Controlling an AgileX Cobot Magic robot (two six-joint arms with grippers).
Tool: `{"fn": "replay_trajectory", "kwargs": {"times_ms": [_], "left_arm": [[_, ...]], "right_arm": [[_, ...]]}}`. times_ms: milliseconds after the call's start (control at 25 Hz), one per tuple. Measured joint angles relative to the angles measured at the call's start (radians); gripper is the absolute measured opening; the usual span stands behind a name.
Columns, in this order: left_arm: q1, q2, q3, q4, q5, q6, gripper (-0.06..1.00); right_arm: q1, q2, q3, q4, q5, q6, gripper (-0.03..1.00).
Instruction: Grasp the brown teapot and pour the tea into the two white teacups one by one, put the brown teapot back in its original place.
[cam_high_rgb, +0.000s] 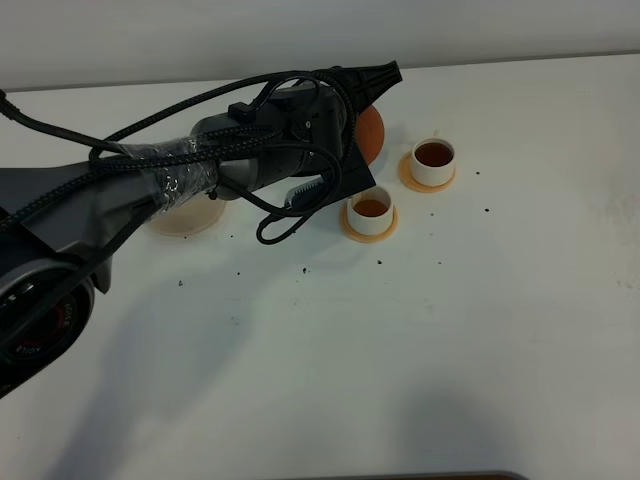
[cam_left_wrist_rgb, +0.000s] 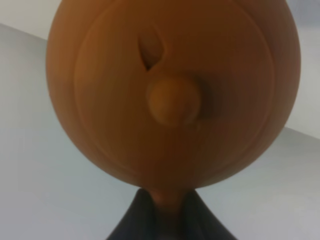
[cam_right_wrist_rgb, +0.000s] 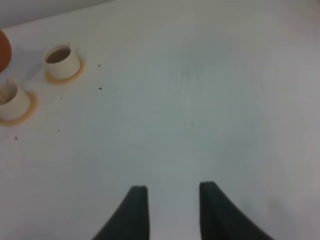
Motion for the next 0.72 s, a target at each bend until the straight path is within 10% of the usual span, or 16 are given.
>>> {"fn": "replay_trajectory", "kwargs": {"times_ms": [720], "left_arm": [[-0.008,0.000,0.000,0.004,-0.029,0.113,0.11]], "right_arm": [[0.000,0.000,0.000,0.000,0.000,0.000,0.24]]}}
